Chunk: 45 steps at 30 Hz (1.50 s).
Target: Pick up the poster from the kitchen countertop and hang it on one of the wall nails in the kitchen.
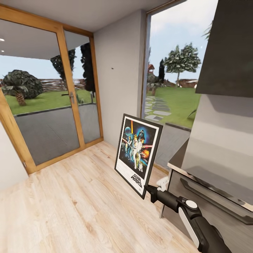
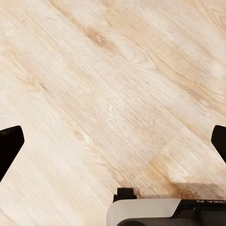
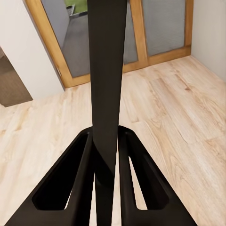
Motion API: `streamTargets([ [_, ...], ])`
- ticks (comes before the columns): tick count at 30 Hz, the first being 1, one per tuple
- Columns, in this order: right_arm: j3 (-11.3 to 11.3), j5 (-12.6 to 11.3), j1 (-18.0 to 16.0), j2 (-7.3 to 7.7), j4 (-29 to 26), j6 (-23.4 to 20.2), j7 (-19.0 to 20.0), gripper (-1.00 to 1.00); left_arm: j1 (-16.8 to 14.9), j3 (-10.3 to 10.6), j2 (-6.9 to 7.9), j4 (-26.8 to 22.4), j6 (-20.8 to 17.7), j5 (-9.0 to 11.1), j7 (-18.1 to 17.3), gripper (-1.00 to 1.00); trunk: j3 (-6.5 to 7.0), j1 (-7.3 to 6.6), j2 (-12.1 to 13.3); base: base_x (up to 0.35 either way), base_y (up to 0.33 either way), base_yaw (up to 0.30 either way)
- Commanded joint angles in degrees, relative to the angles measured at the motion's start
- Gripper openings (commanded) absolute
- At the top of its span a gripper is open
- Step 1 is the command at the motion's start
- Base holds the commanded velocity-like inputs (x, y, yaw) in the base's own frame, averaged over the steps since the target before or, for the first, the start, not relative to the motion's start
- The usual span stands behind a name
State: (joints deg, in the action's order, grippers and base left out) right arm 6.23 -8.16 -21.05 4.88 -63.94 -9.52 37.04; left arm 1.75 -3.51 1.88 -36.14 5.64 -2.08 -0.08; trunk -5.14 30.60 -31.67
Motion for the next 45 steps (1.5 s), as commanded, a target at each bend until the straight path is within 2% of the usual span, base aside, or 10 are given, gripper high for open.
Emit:
streamTargets([
  [1,0.09,-0.72,-0.04,0.04,-0.04,-0.59,0.05,-1.00,0.01,-0.10,-0.02,-0.07,0.09,-0.22,-0.01,1.00,0.09,-0.20,0.33,0.000,0.000,0.000],
  [17,0.09,-0.72,-0.04,0.04,-0.04,-0.59,0.05,-1.00,0.01,-0.10,0.02,-0.04,0.16,-0.25,-0.01,1.00,2.96,-3.71,6.75,0.000,0.000,0.000],
  [35,0.10,-0.72,-0.04,0.04,-0.04,-0.50,0.08,-1.00,0.01,-0.37,0.05,0.01,0.60,-0.29,0.06,1.00,2.96,-3.71,6.75,0.000,0.000,0.000],
  [40,0.10,-0.72,-0.04,0.04,-0.04,-0.50,0.06,-1.00,0.01,-0.20,0.03,0.00,0.35,-0.22,0.07,1.00,3.86,-4.81,8.75,0.000,0.000,0.000],
  [45,0.10,-0.72,-0.04,0.04,-0.04,-0.50,0.05,-1.00,0.01,-0.15,0.05,-0.01,0.26,-0.21,0.08,1.00,3.86,-4.81,8.75,0.000,0.000,0.000],
])
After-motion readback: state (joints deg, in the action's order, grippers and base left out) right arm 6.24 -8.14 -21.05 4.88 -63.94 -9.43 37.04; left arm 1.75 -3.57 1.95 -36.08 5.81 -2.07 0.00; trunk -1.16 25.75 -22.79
